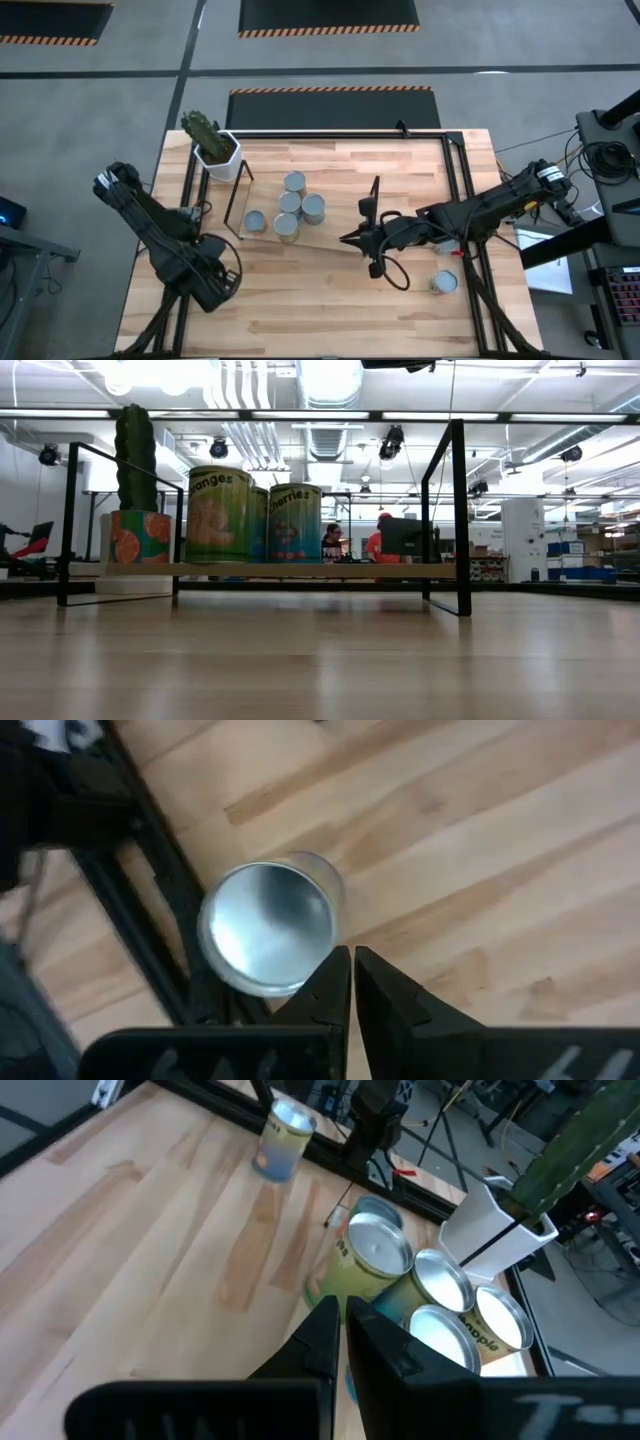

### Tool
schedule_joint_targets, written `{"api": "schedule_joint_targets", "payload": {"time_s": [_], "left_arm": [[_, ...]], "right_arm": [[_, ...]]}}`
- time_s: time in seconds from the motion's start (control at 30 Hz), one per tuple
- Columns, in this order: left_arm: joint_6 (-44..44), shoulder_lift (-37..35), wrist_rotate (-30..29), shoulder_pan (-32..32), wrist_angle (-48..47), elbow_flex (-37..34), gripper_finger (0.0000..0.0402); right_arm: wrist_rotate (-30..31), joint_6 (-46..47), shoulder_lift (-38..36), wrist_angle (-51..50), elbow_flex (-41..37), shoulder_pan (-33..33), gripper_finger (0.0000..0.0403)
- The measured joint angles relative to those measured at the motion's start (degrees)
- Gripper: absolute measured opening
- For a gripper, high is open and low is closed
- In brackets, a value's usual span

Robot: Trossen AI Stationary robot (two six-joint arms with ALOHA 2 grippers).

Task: Pick and place cans onto a shelf
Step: Put the canned peaches on the shelf

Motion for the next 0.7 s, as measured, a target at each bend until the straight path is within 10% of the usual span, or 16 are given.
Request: {"api": "schedule_joint_targets", "payload": {"time_s": [0.37,0.7], "left_arm": [[-8.21,-8.43,-0.4,-0.54,4.47,-10.12,0.0026],[-9.92,-9.34,1.01,-0.59,4.34,-12.64,0.0222]], "right_arm": [[-0.02,-0.12,-0.02,-0.03,-0.17,0.0,0.0013],[-0.02,0.28,-0.02,-0.65,-0.19,0.0,0.0013]]}}
